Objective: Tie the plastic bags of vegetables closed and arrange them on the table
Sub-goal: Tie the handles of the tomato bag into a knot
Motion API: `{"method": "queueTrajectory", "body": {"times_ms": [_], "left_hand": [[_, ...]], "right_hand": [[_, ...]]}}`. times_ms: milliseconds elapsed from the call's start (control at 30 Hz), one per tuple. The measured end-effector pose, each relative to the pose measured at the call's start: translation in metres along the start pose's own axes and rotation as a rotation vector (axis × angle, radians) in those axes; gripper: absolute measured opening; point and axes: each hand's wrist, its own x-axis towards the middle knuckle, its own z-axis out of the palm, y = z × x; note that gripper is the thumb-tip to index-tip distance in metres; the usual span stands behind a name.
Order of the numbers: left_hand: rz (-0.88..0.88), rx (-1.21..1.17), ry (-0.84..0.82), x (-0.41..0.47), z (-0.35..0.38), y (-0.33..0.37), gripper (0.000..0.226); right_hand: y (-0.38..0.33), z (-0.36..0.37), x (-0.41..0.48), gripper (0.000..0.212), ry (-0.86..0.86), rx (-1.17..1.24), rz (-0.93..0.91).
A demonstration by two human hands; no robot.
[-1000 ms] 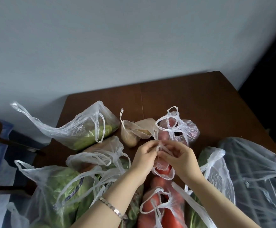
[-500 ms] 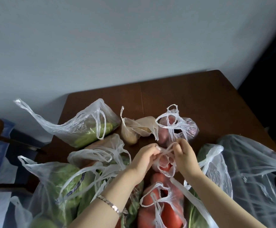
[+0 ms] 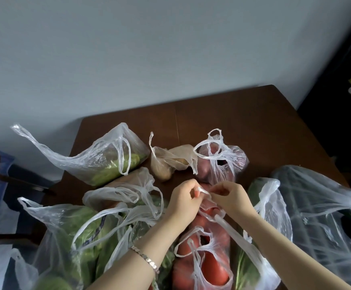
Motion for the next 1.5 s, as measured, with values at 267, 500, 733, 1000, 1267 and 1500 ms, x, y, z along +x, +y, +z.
{"method": "queueTrajectory", "body": {"times_ms": [267,500,733,1000,1267,1500], "left_hand": [[-0.105,-0.046,0.033,0.006,-0.005,0.009,0.043],[-0.389,-0.207,-0.072,0.015,-0.004,0.002,0.038],[-0.676,-0.52,-0.099,0.019,0.006,-0.008,0.039],[-0.862,-0.804,0.097,0.042,-0.012,-0.008,0.022],[-1.06,-1.09,0.264,0.054,-0.027,-0.044,0.027],[-0.924,-1.241,0.351,0.057,-0.017,-0.048,0.032]], "right_hand": [[0.005,-0.002,-0.008,0.028,-0.131,-0.011,-0.089],[0.011,0.001,-0.008,0.036,-0.092,0.361,-0.038],[0.013,0.003,-0.007,0.027,0.115,0.113,-0.256],[0.013,-0.006,0.0,0.024,-0.147,0.372,-0.148],[0.054,-0.022,0.03,0.035,0.217,0.689,0.667],[0.064,-0.017,0.041,0.032,0.349,0.751,0.679]]}}
